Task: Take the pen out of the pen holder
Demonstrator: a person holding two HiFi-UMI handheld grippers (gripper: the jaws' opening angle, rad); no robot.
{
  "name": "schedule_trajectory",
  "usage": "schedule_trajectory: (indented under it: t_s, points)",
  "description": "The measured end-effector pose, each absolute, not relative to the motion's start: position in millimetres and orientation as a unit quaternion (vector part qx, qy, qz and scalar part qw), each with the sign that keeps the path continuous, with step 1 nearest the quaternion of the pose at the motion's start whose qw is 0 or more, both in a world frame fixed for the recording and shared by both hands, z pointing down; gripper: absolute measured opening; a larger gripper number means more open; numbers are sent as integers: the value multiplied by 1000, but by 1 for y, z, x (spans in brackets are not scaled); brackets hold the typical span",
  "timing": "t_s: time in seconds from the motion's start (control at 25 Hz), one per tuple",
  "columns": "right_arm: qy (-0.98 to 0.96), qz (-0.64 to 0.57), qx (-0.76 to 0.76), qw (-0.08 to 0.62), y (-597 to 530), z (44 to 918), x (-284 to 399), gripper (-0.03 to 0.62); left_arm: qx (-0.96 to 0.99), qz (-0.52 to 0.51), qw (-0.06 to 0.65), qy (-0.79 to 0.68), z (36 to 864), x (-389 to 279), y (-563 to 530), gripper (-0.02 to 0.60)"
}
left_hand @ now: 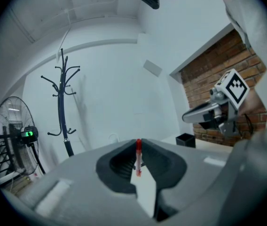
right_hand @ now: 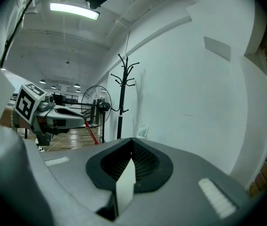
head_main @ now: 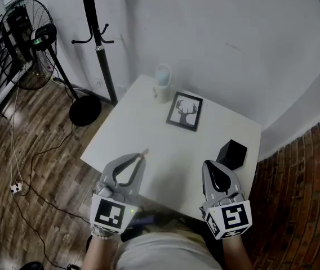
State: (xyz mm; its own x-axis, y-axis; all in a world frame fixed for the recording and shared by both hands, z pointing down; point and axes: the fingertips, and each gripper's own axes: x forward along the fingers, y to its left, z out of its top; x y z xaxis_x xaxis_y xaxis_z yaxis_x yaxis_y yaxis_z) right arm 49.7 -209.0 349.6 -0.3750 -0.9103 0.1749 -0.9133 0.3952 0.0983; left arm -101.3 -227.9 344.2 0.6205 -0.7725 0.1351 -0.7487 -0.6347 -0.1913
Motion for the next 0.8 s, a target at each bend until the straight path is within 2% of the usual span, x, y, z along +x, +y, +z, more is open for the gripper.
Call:
schedule_trajectory:
  t_s: [0.8]
  points:
    - [-825,9,555,102,-210,350,51,3,-901,-102,47,420,346,-100,-231,26]
